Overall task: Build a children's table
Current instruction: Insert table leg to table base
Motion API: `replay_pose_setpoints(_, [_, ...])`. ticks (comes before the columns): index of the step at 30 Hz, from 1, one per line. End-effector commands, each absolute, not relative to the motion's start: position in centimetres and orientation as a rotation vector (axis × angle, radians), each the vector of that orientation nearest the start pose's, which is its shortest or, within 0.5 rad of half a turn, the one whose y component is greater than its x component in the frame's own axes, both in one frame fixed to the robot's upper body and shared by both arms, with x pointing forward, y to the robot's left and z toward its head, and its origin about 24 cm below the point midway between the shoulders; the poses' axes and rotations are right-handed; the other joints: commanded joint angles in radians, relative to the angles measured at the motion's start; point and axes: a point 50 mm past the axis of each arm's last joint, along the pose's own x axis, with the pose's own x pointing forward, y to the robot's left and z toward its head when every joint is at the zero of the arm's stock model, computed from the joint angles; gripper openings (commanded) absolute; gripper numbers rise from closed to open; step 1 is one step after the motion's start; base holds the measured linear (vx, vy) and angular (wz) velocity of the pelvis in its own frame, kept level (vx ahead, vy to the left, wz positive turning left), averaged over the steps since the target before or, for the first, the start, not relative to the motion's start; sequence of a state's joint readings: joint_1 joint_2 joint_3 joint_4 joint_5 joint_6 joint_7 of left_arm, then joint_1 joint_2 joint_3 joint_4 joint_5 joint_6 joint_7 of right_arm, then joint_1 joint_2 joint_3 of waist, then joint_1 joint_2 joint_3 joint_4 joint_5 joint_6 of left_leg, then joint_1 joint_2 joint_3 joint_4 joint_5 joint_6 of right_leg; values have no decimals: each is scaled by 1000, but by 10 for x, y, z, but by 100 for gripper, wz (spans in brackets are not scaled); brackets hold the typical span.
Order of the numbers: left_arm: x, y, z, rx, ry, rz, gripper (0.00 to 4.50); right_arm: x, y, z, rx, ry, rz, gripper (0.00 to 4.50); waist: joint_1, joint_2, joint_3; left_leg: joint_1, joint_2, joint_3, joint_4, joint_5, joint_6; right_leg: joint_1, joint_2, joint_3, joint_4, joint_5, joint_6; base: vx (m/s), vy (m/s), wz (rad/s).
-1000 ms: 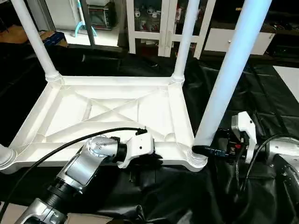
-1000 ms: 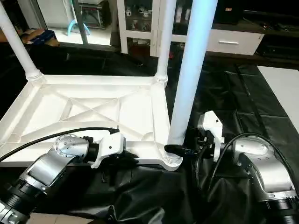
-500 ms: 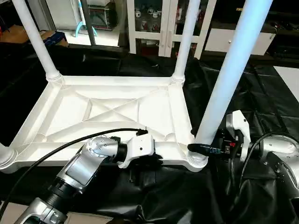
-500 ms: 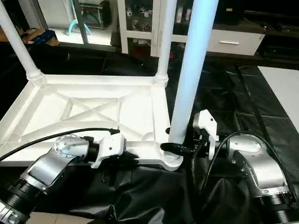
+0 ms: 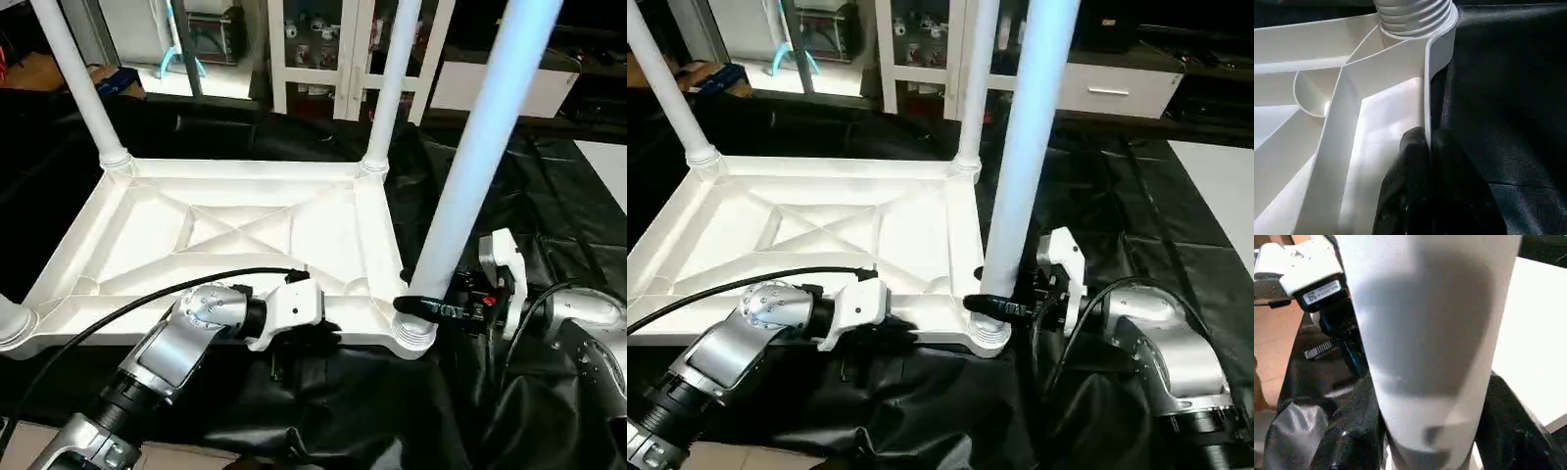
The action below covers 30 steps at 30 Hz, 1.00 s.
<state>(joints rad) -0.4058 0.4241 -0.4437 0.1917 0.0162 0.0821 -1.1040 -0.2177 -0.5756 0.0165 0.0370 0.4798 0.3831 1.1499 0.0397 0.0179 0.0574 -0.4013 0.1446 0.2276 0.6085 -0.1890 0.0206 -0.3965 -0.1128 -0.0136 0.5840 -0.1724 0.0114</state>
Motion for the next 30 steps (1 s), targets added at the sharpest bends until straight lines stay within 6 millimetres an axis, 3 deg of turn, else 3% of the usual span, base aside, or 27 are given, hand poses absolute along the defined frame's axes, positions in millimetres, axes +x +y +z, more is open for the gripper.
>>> replay_pose_setpoints(1, [272, 106, 44, 596, 346, -1443, 0, 261, -205, 97, 176, 189, 1117, 190, -3, -2, -51, 48, 86, -54, -107, -393, -41, 6, -37, 20, -68, -305, -192, 0, 0, 0])
replay_pose_setpoints(13, [269, 103, 39, 604, 352, -1447, 0, 258, -215, 92, 340, 144, 944, 186, -5, -2, -51, 49, 84, -56, -111, -422, -70, -1, -38, 20, -74, -342, -167, 0, 0, 0])
replay_pose_setpoints(16, [269, 102, 38, 603, 351, -1447, 0, 260, -215, 98, 386, 112, 928, 186, -6, -2, -52, 46, 84, -57, -114, -410, -69, 3, -38, 19, -72, -326, -167, 0, 0, 0])
replay_pose_setpoints(18, [270, 102, 39, 605, 350, -1444, 0, 266, -215, 119, 505, 23, 919, 186, -6, 1, -50, 51, 82, -56, -114, -422, -71, -2, -37, 20, -76, -344, -166, 0, 0, 0])
replay_pose_setpoints(20, [271, 103, 39, 606, 348, -1441, 0, 268, -215, 131, 591, -26, 930, 186, -9, 0, -53, 48, 82, -59, -114, -418, -71, 1, -38, 19, -72, -342, -167, 0, 0, 0])
replay_pose_setpoints(22, [271, 102, 39, 602, 339, -1433, 0, 263, -220, 161, 837, -98, 1071, 186, -3, 5, -53, 58, 80, -58, -110, -410, -69, -2, -38, 20, -75, -342, -167, 0, 0, 0])
replay_pose_setpoints(25, [270, 100, 38, 597, 337, -1433, 0, 247, -223, 167, 918, -39, 1259, 185, 7, 4, -48, 61, 82, -53, -110, -426, -77, 0, -39, 19, -80, -360, -161, 0, 0, 0])
replay_pose_setpoints(27, [270, 99, 38, 593, 335, -1431, 0, 234, -227, 168, 971, 10, 1366, 185, 8, -2, -47, 49, 81, -54, -112, -405, -70, 7, -43, 20, -79, -359, -160, 0, 0, 0])
replay_pose_setpoints(30, [270, 99, 38, 587, 332, -1425, 0, 229, -231, 172, 1049, 9, 1403, 185, 10, -6, -50, 43, 81, -55, -109, -358, -54, 8, -48, 20, -77, -354, -166, 0, 0, 0])
